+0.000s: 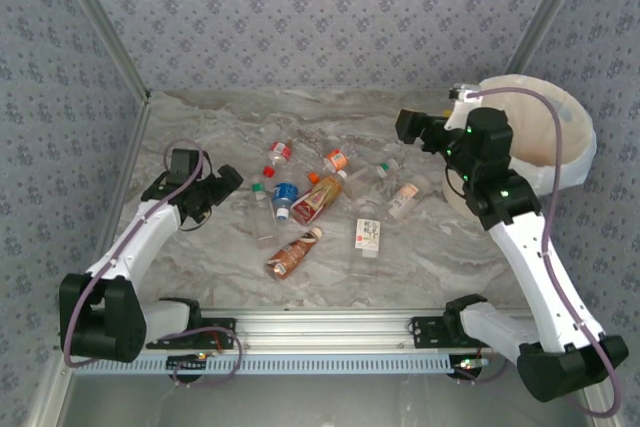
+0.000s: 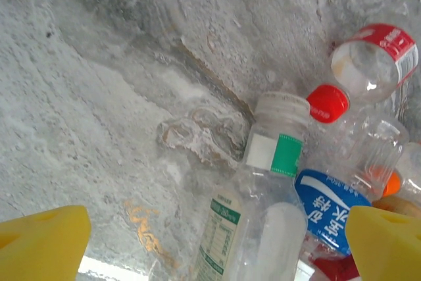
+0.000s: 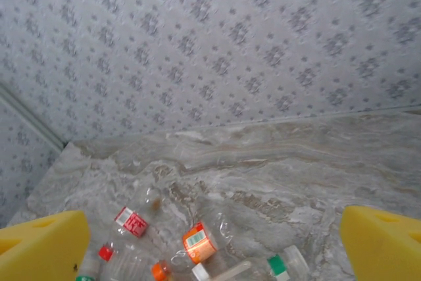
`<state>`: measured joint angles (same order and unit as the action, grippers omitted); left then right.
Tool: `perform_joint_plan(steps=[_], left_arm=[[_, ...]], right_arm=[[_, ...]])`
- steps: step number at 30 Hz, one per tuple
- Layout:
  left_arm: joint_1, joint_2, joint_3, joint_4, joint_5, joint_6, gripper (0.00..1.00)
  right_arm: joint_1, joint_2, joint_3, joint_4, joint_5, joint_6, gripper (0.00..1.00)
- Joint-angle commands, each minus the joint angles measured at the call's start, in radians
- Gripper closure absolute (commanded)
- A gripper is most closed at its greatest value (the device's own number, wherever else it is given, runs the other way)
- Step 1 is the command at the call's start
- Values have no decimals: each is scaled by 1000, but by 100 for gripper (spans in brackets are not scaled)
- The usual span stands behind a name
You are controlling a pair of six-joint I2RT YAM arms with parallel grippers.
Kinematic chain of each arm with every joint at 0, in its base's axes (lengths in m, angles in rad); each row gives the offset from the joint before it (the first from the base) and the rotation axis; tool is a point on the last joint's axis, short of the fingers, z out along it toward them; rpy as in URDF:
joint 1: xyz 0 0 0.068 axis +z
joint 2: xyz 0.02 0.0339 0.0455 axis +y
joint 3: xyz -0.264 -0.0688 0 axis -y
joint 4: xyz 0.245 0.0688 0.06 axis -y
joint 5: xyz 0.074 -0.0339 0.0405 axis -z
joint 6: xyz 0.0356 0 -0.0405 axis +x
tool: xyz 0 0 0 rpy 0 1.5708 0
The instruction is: Put the plastic bottles in the bin
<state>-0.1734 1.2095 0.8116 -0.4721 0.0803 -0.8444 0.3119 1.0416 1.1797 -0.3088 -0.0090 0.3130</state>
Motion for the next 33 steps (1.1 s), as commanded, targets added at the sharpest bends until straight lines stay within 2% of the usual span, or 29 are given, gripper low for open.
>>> perform_joint_plan(steps=[1,7,13,20,24,30,33], left_arm=[[-44,0,12,-44,-48,-15,1],[-132,56,13,-36,-107,-18,1],[-170,154,34,-13,-116,5,1],[-225,274,113,19,-112,115,1],[-225,299,136,37,-119,125,1],[-229,358,181,53,-65,195,1],[-233,405,193,30,-78,205,4]], right_arm=[[46,46,-9,52,36,-45,0],[102,96,-10,81,44,-58,0],[123,104,-34,103,49,-46,0],[128,94,-41,61,82,-35,0],[130,86,-46,41,95,-34,0],[130,86,-58,38,112,-24,0],[129,81,-70,50,123,-16,0]])
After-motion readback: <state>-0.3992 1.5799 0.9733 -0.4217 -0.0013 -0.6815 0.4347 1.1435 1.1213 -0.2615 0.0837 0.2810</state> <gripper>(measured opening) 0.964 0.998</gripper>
